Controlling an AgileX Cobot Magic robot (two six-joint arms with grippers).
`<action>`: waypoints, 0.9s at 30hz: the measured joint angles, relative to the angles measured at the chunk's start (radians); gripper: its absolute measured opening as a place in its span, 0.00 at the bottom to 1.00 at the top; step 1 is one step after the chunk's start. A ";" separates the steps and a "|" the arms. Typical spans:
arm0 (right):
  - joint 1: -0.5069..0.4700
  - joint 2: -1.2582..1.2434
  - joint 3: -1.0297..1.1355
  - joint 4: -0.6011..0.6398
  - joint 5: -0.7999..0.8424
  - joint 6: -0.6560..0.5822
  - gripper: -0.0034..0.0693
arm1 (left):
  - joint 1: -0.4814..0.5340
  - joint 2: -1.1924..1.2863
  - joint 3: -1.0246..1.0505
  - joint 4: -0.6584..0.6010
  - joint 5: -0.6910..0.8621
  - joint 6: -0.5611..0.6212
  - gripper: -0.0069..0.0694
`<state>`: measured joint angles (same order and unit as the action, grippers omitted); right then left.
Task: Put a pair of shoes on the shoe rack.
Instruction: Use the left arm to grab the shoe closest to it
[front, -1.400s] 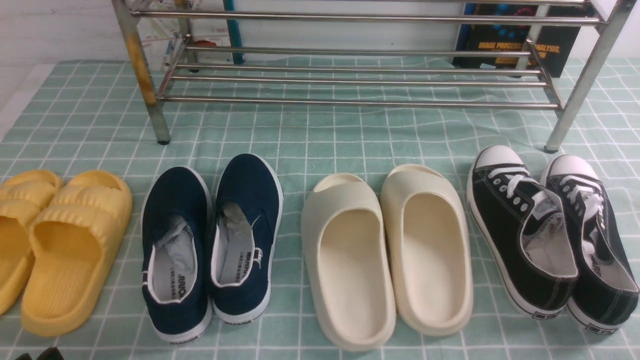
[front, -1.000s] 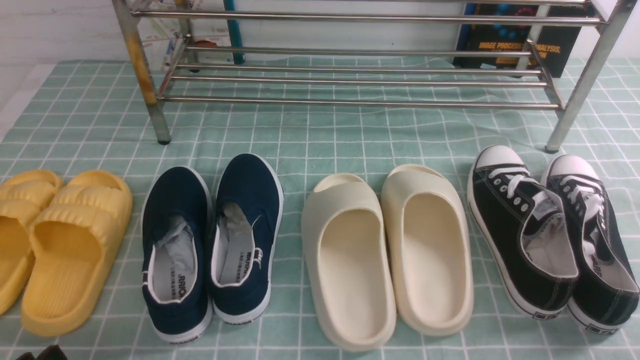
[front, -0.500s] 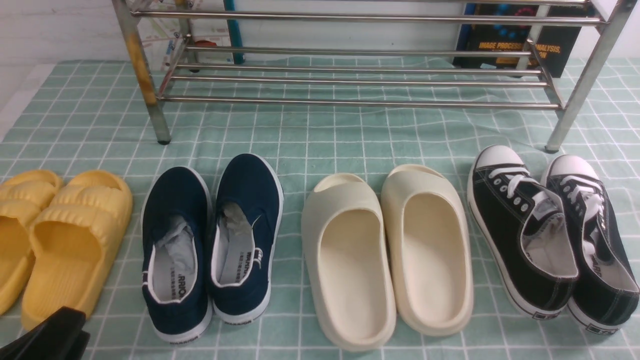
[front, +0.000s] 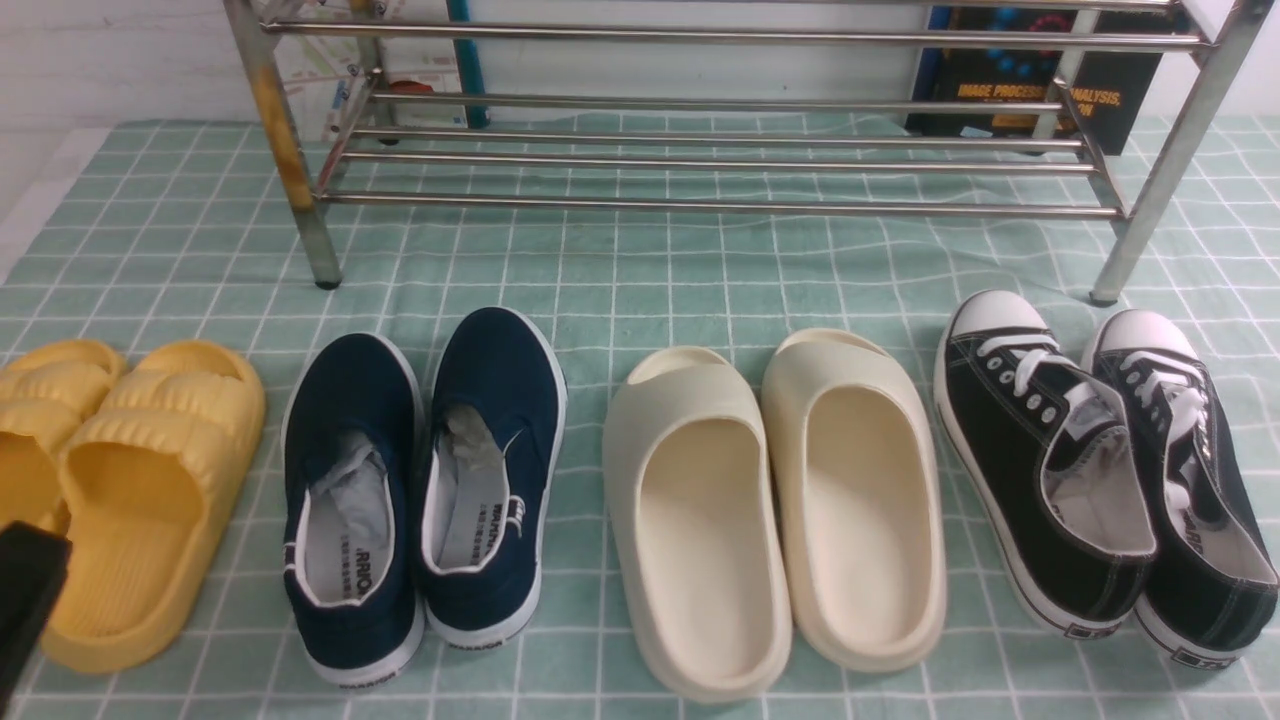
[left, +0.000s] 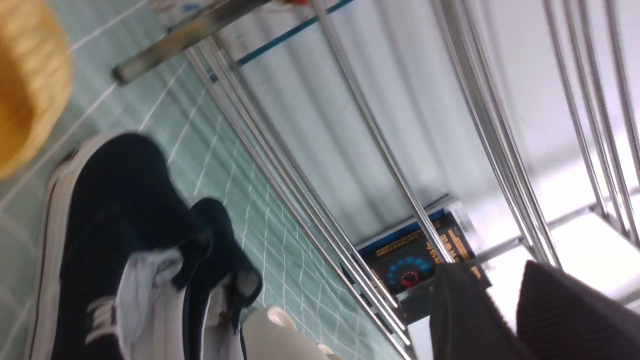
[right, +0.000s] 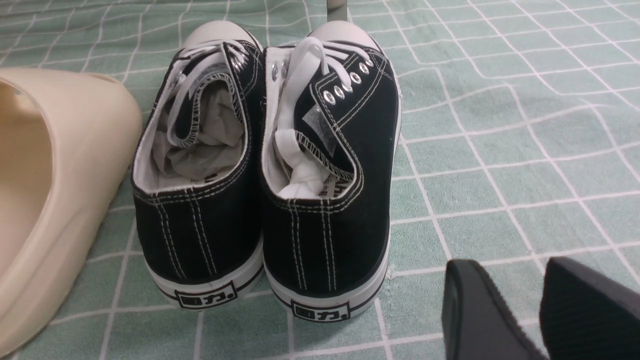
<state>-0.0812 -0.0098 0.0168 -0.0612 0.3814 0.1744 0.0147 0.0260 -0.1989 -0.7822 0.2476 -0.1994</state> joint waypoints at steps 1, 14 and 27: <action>0.000 0.000 0.000 0.000 0.000 0.000 0.38 | 0.000 0.006 -0.010 0.005 0.008 0.019 0.28; 0.000 0.000 0.000 0.000 0.000 0.000 0.38 | 0.000 0.684 -0.635 0.656 0.668 0.014 0.07; 0.000 0.000 0.000 0.000 0.000 0.000 0.38 | -0.210 1.157 -0.766 0.761 0.796 -0.034 0.37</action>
<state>-0.0812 -0.0098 0.0168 -0.0612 0.3814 0.1744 -0.1953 1.1829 -0.9648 -0.0213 1.0437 -0.2333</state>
